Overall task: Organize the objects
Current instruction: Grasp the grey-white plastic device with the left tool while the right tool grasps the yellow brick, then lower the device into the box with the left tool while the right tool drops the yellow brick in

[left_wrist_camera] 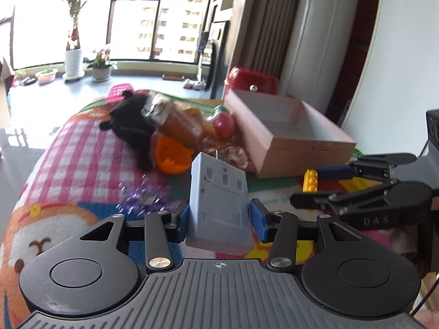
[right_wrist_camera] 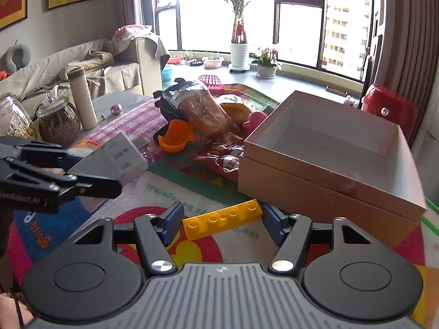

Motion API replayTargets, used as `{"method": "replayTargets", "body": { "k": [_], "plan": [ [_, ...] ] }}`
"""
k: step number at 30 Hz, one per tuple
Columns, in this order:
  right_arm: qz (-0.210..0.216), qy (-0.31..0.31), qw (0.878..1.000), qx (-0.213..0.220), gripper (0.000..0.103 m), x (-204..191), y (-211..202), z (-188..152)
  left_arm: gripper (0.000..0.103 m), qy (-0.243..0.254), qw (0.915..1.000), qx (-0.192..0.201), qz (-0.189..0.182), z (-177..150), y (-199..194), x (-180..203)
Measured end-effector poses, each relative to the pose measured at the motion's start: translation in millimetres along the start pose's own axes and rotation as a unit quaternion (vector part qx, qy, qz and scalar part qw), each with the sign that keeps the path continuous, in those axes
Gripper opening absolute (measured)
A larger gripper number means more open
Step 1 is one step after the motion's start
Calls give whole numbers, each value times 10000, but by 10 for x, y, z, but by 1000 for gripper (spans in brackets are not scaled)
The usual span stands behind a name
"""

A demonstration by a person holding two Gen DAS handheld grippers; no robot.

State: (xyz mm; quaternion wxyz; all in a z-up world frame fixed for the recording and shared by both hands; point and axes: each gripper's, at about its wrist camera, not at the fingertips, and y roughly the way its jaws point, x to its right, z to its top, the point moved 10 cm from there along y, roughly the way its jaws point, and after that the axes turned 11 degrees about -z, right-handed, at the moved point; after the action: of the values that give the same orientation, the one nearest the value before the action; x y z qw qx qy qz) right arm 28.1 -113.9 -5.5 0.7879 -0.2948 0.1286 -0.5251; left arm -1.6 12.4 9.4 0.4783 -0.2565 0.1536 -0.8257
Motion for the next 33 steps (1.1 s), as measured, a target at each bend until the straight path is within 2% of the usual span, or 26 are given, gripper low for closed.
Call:
{"method": "replayTargets", "body": {
  "k": [3, 6, 8, 10, 12, 14, 16, 18, 21, 22, 23, 25, 27, 30, 33],
  "plan": [
    [-167, 186, 9996, 147, 63, 182, -252, -29, 51, 368, 9980, 434, -277, 528, 119, 332],
    [-448, 348, 9980, 264, 63, 374, -394, -23, 51, 548, 9917, 933, -688, 1125, 401, 662],
    [-645, 435, 9962, 392, 63, 486, -474, -4, 54, 572, 9913, 767, -902, 1351, 783, 773],
    [-772, 534, 9945, 464, 63, 588, -533, 3, 53, 676, 9952, 473, -529, 1398, 1200, 738],
    [-882, 632, 9928, 512, 63, 692, -579, 22, 50, 617, 9965, 429, -354, 1358, 1374, 668],
    [-992, 742, 9904, 614, 63, 813, -624, 62, 50, 353, 9960, 569, -584, 1281, 1317, 626],
    [-1051, 858, 9882, 714, 63, 942, -644, 134, 50, 192, 9946, 738, -703, 1178, 1131, 536],
    [-1172, 925, 9856, 789, 63, 1077, -594, 284, 50, 247, 9938, 855, -664, 1065, 916, 480],
    [-1310, 1052, 9806, 1007, 64, 1222, -442, 602, 50, 469, 9938, 773, -641, 835, 635, 424],
    [-1359, 1123, 9786, 1057, 76, 1272, -363, 705, 50, 598, 9941, 704, -572, 748, 543, 400],
    [-1396, 1180, 9778, 1027, 94, 1323, -276, 779, 50, 732, 9943, 621, -471, 657, 450, 355],
    [-1471, 1337, 9749, 1003, 99, 1367, -150, 842, 51, 938, 9944, 416, -270, 463, 318, 246],
    [-1325, 1350, 9780, 884, 100, 1286, -35, 801, 51, 903, 9957, 191, -111, 266, 198, 67],
    [-1075, 1267, 9843, 604, 103, 976, 80, 544, 51, 650, 9976, -93, 201, 20, 25, -300],
    [-979, 1068, 9890, 310, 103, 692, 125, 181, 51, 332, 9975, -120, 613, -78, -100, -696]
  ]
}}
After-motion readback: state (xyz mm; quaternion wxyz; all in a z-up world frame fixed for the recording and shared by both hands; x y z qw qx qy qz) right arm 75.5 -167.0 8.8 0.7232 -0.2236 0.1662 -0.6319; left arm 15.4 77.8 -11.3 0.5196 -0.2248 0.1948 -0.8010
